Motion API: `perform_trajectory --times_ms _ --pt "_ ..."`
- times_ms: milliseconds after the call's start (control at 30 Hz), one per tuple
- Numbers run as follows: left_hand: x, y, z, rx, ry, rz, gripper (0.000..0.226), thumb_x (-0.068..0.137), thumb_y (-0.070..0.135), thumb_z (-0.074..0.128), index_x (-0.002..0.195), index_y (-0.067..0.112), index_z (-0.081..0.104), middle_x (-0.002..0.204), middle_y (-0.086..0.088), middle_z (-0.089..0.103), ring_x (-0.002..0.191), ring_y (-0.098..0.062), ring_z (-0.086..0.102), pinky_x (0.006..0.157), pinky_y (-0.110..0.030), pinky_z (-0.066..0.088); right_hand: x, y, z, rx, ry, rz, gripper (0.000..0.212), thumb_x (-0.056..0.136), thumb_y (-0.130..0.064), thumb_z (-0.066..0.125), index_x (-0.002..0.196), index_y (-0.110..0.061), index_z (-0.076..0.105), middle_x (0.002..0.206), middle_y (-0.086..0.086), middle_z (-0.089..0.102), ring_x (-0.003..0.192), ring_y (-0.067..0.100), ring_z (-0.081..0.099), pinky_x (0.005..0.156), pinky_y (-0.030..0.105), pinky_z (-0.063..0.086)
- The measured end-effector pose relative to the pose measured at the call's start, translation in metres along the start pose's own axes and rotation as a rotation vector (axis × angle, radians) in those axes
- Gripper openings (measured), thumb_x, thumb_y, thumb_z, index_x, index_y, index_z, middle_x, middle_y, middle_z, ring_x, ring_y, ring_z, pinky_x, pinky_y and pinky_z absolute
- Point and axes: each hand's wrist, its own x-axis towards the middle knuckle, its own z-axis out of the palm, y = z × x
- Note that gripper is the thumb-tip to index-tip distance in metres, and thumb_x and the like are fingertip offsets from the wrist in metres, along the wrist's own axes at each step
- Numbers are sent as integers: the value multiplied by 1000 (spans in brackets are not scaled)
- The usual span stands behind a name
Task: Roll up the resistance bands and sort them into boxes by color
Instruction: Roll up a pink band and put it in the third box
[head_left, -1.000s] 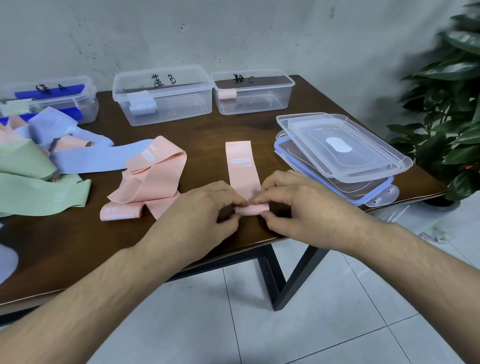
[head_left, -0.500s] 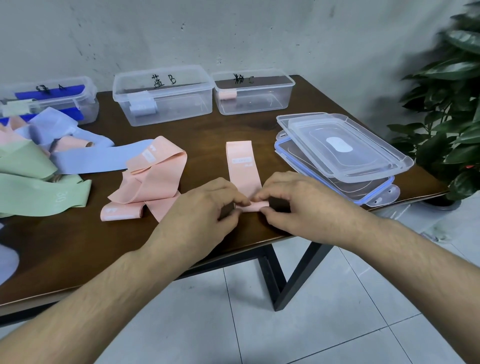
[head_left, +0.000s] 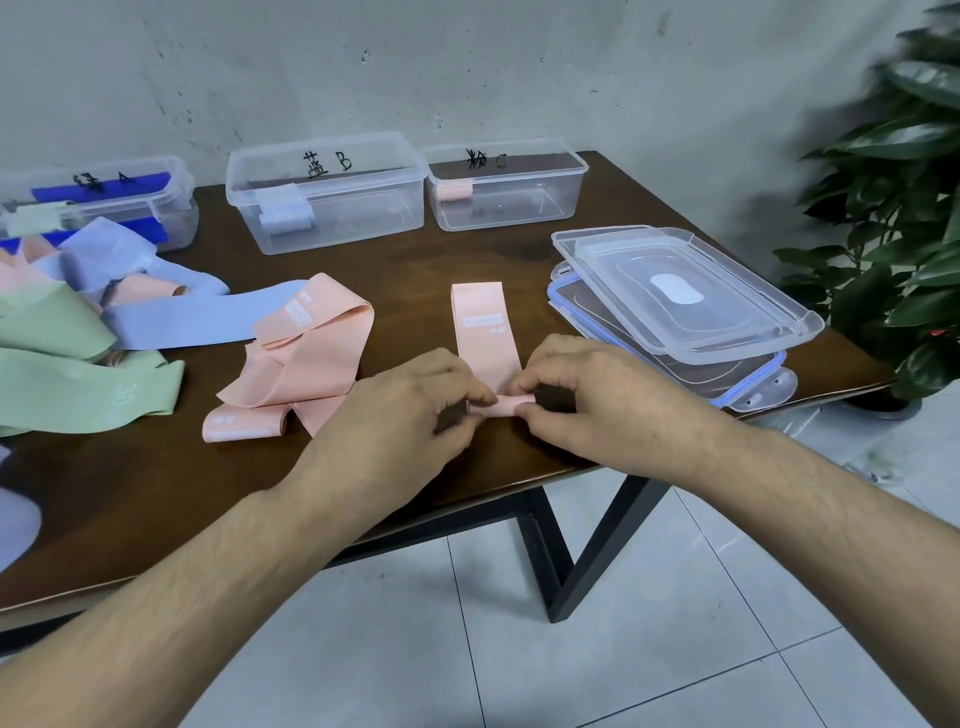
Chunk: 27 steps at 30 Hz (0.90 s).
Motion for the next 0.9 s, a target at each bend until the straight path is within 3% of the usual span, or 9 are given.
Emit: perform_trajectory --times_ms 167,433,500,700,900 --pt "8 -3 -1 -15 0 -25 21 93 19 64 110 29 72 106 19 61 84 19 47 71 0 35 -1 1 0 -41 5 -41 29 94 -32 64 123 -29 68 106 -19 52 103 1 49 91 18 38" --pt "6 -5 0 11 18 -24 21 94 25 63 114 31 71 112 19 61 82 12 50 70 -4 40 4 3 4 -4 31 -38 23 94 -26 63 116 -27 69 107 -14 57 102 5 52 94 27 44" --pt "5 -4 2 28 31 -27 22 94 26 63 114 30 71 113 17 60 81 10 50 70 -8 44 5 4 5 0 23 -34 24 95 -27 62 118 -27 69 107 -16 55 103 5 52 95 27 43" --pt "13 -6 3 57 19 -56 25 94 25 63 118 30 69 116 16 62 74 11 46 70 -3 36 5 6 4 -41 -16 -11 33 99 -33 57 131 -32 62 109 -19 47 103 1 46 91 20 39" --pt "17 -7 3 67 -20 -60 29 94 30 63 123 30 65 118 16 60 89 1 49 79 -8 37 5 6 7 -49 42 -44 28 94 -28 63 122 -27 63 115 -12 53 108 9 52 98 32 45"
